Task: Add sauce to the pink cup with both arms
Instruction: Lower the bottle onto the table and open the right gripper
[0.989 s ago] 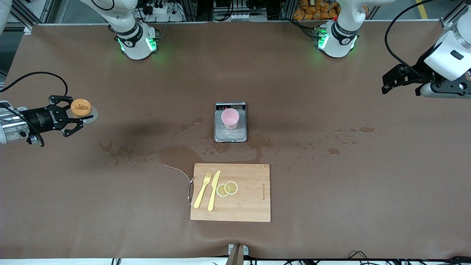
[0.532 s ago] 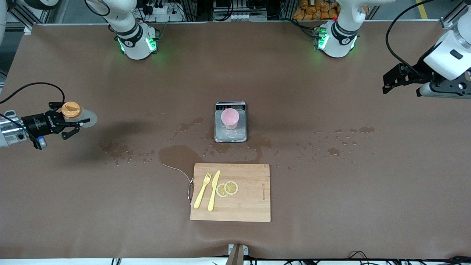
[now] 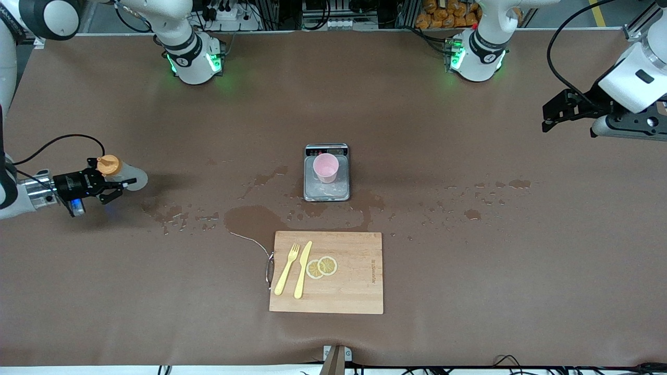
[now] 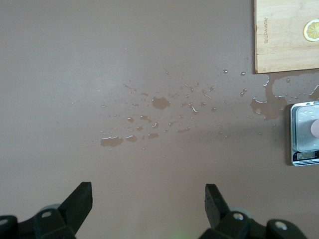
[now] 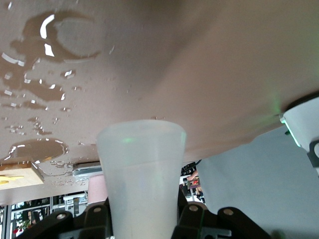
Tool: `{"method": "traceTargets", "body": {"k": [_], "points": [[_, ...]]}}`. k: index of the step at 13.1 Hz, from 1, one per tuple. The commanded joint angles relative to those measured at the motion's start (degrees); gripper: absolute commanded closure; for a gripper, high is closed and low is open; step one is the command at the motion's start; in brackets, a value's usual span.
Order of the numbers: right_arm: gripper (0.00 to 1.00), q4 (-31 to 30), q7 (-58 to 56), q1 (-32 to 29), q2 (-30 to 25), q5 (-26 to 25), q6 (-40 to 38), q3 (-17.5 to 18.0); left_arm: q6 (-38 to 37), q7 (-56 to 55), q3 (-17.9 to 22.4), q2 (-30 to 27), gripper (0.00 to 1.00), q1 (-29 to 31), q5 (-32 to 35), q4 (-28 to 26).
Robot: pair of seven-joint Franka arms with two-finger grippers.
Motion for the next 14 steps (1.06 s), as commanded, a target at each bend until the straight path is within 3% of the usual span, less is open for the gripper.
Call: {"method": "traceTargets", "body": {"k": [1, 5, 10, 11, 12, 13, 14], "points": [[0.77, -0.19, -3.48, -2.54, 2.29, 1.41, -0.07, 0.94, -0.21, 0.82, -0.16, -0.15, 0.00, 0.18, 0.87, 0.17], [0.73, -0.45, -9.20, -4.39, 7.12, 3.17, 1.06, 0.94, -0.21, 0.82, -0.16, -0.15, 0.00, 0.18, 0.87, 0.17], [0.73, -1.94, -9.47, -4.22, 7.22, 2.91, 4.14, 0.94, -0.21, 0.82, -0.16, -0.24, 0.00, 0.09, 0.87, 0.17], [0.67, -1.94, -9.30, -4.13, 7.13, 2.82, 4.15, 0.94, -0.30, 0.73, -0.16, -0.24, 0.00, 0.09, 0.87, 0.17], [0.38, -1.77, -8.95, -4.04, 7.13, 2.73, 4.15, 0.94, -0.30, 0.73, -0.16, -0.24, 0.00, 0.09, 0.87, 0.17], [0.00, -1.59, -8.77, -3.78, 7.13, 2.73, 4.15, 0.94, -0.30, 0.73, -0.16, -0.24, 0.00, 0.09, 0.87, 0.17], [0.00, -1.24, -8.68, -3.52, 7.04, 2.73, 4.15, 0.94, -0.30, 0.73, -0.16, -0.24, 0.00, 0.09, 0.87, 0.17]]}}
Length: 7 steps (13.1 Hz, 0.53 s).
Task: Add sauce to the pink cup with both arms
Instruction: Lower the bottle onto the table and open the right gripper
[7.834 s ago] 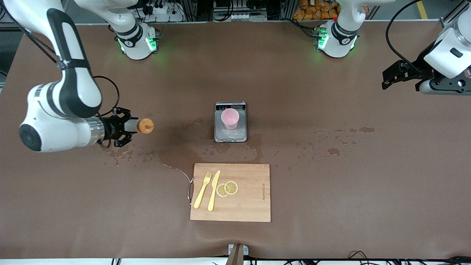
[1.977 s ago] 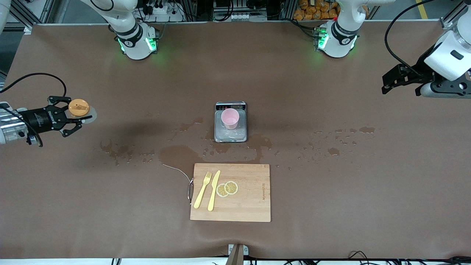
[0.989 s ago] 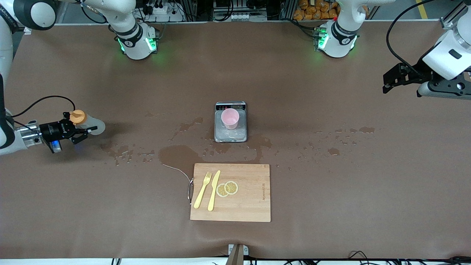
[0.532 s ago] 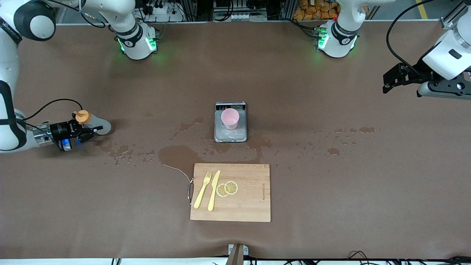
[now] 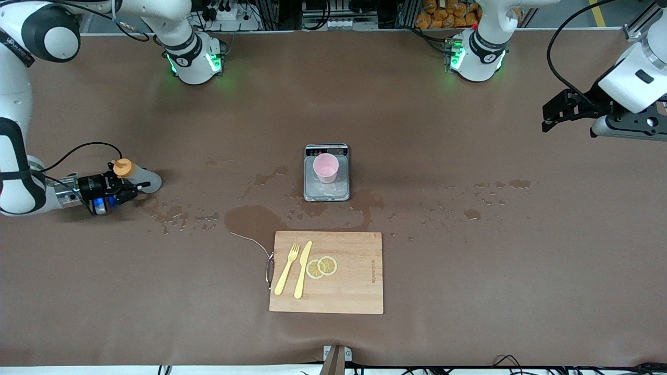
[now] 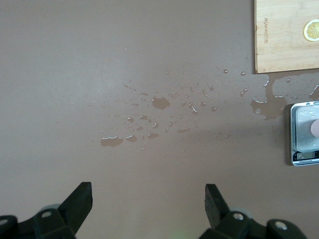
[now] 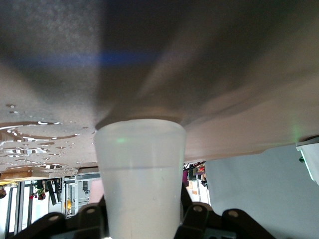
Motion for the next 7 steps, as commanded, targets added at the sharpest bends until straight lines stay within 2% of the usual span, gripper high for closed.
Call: {"method": "traceTargets", "body": {"k": [1, 4, 7], "points": [[0.00, 0.67, 0.37, -0.04, -1.13, 0.46, -0.17, 0.59, -0.30, 0.73, -0.15, -0.24, 0.00, 0.09, 0.87, 0.18], [0.00, 4.26, 5.45, 0.05, -2.10, 0.28, -3.67, 0.68, -0.30, 0.73, -0.15, -0.32, 0.00, 0.09, 0.87, 0.18], [0.00, 13.39, 8.00, 0.66, -2.36, -3.30, -12.45, 0.77, -0.39, 0.64, -0.15, -0.32, 0.00, 0.09, 0.87, 0.18]]}}
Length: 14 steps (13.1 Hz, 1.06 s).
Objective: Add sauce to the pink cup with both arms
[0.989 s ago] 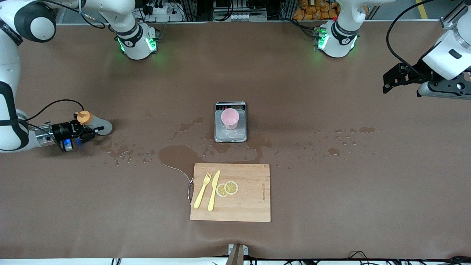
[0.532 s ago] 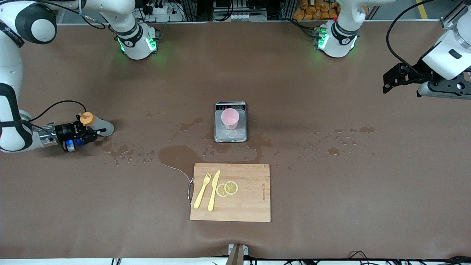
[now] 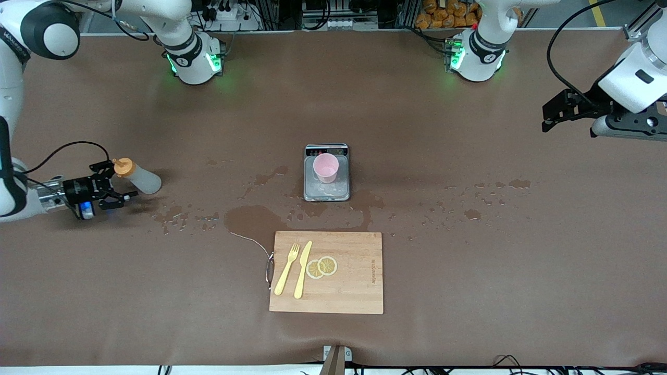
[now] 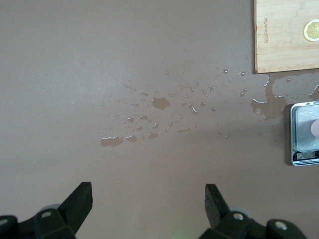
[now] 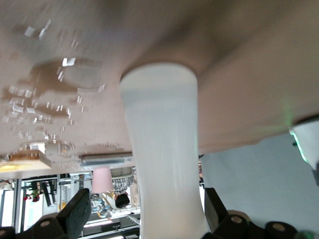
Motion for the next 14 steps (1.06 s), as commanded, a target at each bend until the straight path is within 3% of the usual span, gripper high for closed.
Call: {"method": "traceTargets", "body": {"k": [1, 6, 11, 14], "points": [[0.00, 8.12, 4.66, 0.65, -1.22, -4.52, -6.15, 0.41, -0.38, 0.64, -0.15, -0.24, 0.00, 0.09, 0.87, 0.18], [0.00, 20.00, 8.72, 2.67, -2.97, -7.18, -16.09, 0.32, -0.38, 0.73, -0.15, -0.24, 0.00, 0.18, 0.87, 0.18], [0.00, 20.63, 8.37, 10.48, -10.36, -15.51, -16.63, 0.33, -0.38, 0.73, -0.15, -0.24, 0.00, 0.18, 0.87, 0.09], [0.00, 20.63, 8.19, 14.17, -14.22, -16.23, -16.54, 0.41, -0.38, 0.73, -0.15, -0.24, 0.00, 0.18, 0.87, 0.09]]}}
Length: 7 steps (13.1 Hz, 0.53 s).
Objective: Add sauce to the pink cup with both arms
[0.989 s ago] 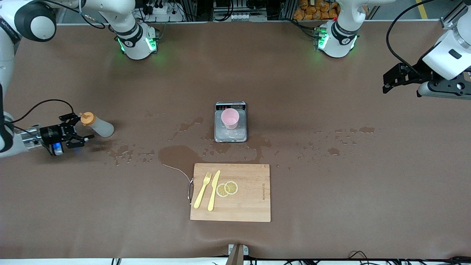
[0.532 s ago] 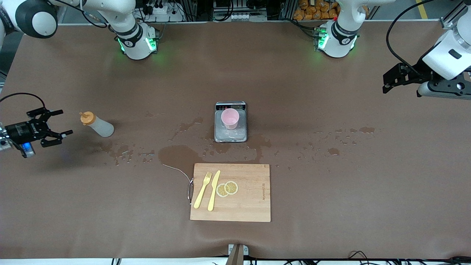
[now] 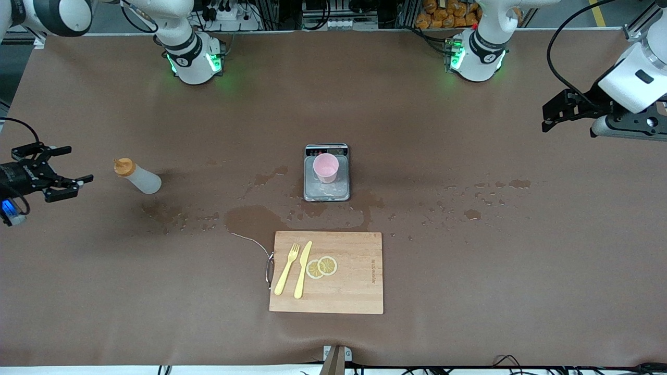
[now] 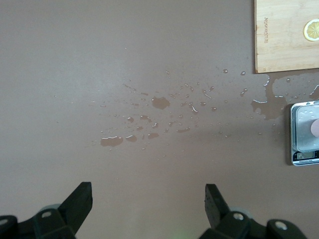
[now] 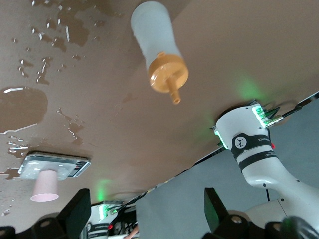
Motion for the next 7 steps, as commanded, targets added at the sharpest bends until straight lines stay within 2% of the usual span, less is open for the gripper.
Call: {"method": "traceTargets", "body": {"k": [1, 3, 5, 7], "points": [[0.00, -0.68, 0.10, 2.92, -3.86, -1.40, -0.02, -0.12, -0.36, 0.73, -0.15, -0.15, 0.00, 0.18, 0.87, 0.11], [0.00, -0.77, -5.32, 5.30, -5.18, -1.49, 0.07, -0.12, -0.36, 0.73, -0.15, -0.15, 0.00, 0.18, 0.87, 0.11], [0.00, -1.20, -16.38, 8.37, -6.93, -5.95, 0.85, -0.38, -0.36, 0.73, -0.15, -0.15, 0.00, 0.18, 0.87, 0.11], [0.00, -3.12, -19.94, 10.92, -10.87, -7.64, 4.36, -1.08, -0.27, 0.73, -0.15, -0.15, 0.00, 0.18, 0.87, 0.11]]}}
